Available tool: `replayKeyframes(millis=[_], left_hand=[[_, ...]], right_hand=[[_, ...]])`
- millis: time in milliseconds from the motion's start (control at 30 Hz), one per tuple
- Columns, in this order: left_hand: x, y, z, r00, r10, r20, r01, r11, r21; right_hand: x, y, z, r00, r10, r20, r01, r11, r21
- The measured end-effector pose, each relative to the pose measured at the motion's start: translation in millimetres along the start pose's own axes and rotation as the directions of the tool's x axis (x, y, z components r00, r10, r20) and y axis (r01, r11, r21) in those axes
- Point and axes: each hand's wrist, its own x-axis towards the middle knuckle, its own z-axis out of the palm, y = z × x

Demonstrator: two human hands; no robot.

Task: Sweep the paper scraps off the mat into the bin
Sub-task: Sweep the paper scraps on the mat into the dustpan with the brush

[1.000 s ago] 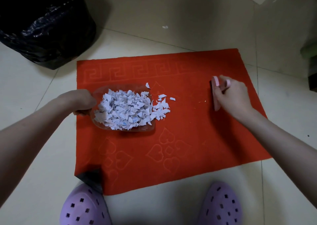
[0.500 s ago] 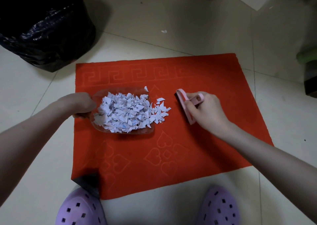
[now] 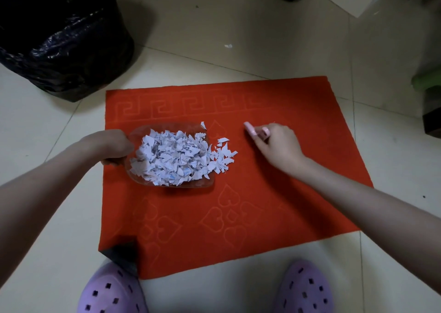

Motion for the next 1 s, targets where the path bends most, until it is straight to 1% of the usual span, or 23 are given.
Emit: replayKeyframes(millis=[67,100,133,200,233,333,367,433,500,567,600,633,667,733,800,867,900,967,1000], left_hand=[[0,-1,1,1.0,-0.003,0.0,0.003,1.0,-0.002],[0,0,2,1.0,-0.003,-0.003,0.003,1.0,-0.003],[0,0,2,1.0,-0.002,-0.007,0.002,1.0,-0.005],[1,0,2,1.0,0.0,-0.014,0.0,1.0,0.0],[1,0,2,1.0,0.0,-0.017,0.0,1.0,0.005],[3,-1,1,1.0,0.005,-0.011,-0.005,1.0,0.011],[3,-1,1,1.0,0.006,-0.008,-0.006,1.0,0.011],[3,-1,1,1.0,0.003,-0.007,-0.003,1.0,0.005],[2,-1,1,1.0,0.0,-0.003,0.0,1.0,0.013],[0,0,2,1.0,-0.001,0.004,0.001,1.0,0.016],[0,1,2,1.0,0.0,0.004,0.0,1.0,0.014],[-1,2,2,1.0,0.0,0.003,0.0,1.0,0.011],[-1,2,2,1.0,0.0,-0.001,0.0,1.0,0.01],[-2,3,1,1.0,0.004,-0.009,-0.004,1.0,0.007],[-2,2,1,1.0,0.007,-0.007,-0.007,1.0,0.002],[-1,2,1,1.0,0.005,-0.006,-0.005,1.0,-0.002],[-1,1,1,1.0,0.003,-0.007,-0.003,1.0,-0.001],[1,0,1,1.0,0.004,-0.015,-0.004,1.0,0.001],[2,0,1,1.0,0.006,-0.018,-0.006,1.0,0.001]], right_hand=[[-16,-11,-5,0.998,-0.067,-0.017,0.069,0.98,0.187],[-23,-12,-11,0.995,-0.083,-0.057,0.094,0.965,0.244],[-28,-12,-18,0.989,-0.093,-0.118,0.12,0.959,0.256],[-30,0,-28,0.972,-0.095,-0.216,0.137,0.972,0.193],[-27,13,-29,0.97,-0.065,-0.234,0.099,0.985,0.138],[-15,52,-22,0.98,0.09,-0.175,-0.094,0.996,-0.013],[-14,57,-17,0.982,0.107,-0.154,-0.114,0.993,-0.041],[-22,49,-4,0.994,0.06,-0.087,-0.065,0.997,-0.051],[-33,27,4,0.999,-0.03,-0.012,0.03,0.999,0.023],[-39,6,3,0.997,-0.082,-0.005,0.082,0.978,0.193],[-39,0,-1,0.996,-0.09,-0.028,0.094,0.956,0.278],[-39,-3,-7,0.993,-0.091,-0.07,0.109,0.939,0.326],[-37,-3,-13,0.989,-0.077,-0.125,0.115,0.935,0.336],[-27,9,-25,0.975,-0.028,-0.223,0.09,0.957,0.274],[-9,36,-32,0.962,0.062,-0.266,-0.022,0.989,0.149],[8,65,-32,0.946,0.161,-0.282,-0.171,0.985,-0.009],[14,76,-30,0.938,0.192,-0.288,-0.22,0.973,-0.067],[21,85,-28,0.935,0.211,-0.286,-0.261,0.954,-0.148],[25,85,-26,0.944,0.209,-0.257,-0.259,0.949,-0.18]])
